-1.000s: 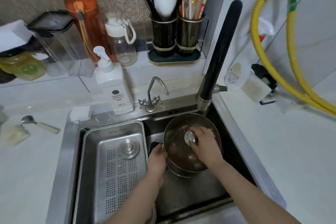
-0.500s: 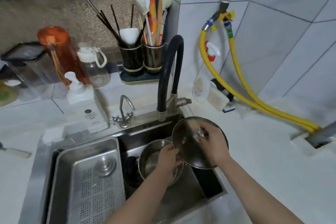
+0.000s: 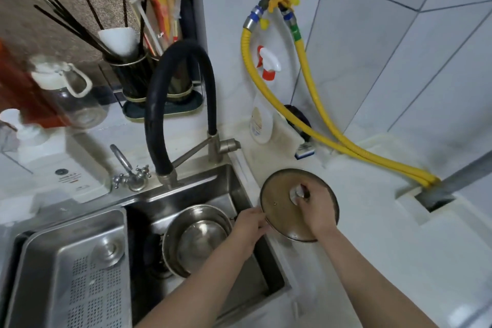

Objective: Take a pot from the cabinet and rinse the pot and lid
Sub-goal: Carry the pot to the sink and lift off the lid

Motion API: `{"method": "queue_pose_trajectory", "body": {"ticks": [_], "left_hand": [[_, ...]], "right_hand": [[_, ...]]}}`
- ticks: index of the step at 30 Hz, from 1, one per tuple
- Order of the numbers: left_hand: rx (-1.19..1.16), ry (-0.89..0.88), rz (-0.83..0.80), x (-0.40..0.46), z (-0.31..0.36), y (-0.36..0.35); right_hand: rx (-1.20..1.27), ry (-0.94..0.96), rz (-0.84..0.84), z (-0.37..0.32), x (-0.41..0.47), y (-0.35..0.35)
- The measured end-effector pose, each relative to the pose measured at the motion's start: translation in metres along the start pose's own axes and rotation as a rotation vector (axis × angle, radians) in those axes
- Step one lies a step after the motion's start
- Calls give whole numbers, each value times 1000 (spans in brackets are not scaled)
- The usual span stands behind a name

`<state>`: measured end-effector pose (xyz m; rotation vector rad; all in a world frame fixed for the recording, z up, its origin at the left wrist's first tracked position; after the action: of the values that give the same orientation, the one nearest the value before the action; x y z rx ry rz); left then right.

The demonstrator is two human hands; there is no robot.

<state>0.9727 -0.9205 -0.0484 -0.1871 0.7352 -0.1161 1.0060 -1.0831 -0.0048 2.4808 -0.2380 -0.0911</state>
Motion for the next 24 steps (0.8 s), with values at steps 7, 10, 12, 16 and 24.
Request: {"method": "queue_pose_trajectory", "body": {"ticks": [7,10,12,16,24], "left_hand": [[-13,-4,-11,10,-7,-8],[-21,-12,-3,13,-5,-6],[-39,-16,0,15,-5,-4],[-77,-2,-8,22,-9,-2],[-84,47,30,20,-7,13]], "right_hand": [[-23,-19,-20,20,11,-3],[-34,-21,-37,22,16,-10],[-31,-24,-37,23,18,-14],[-21,-43,10,26,20,-17],[-201,-16,-25,20,26,-25]]}}
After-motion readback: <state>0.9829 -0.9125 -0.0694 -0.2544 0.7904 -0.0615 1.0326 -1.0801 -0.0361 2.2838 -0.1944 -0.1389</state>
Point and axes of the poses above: each hand's wrist, its own x-axis towards the middle knuckle, its own y-axis out of the back of the hand, z = x × y, the point moved 5 cm from there along x, towards the middle knuckle, and after that the axes turned 8 degrees about x, right-handed, at the moved point
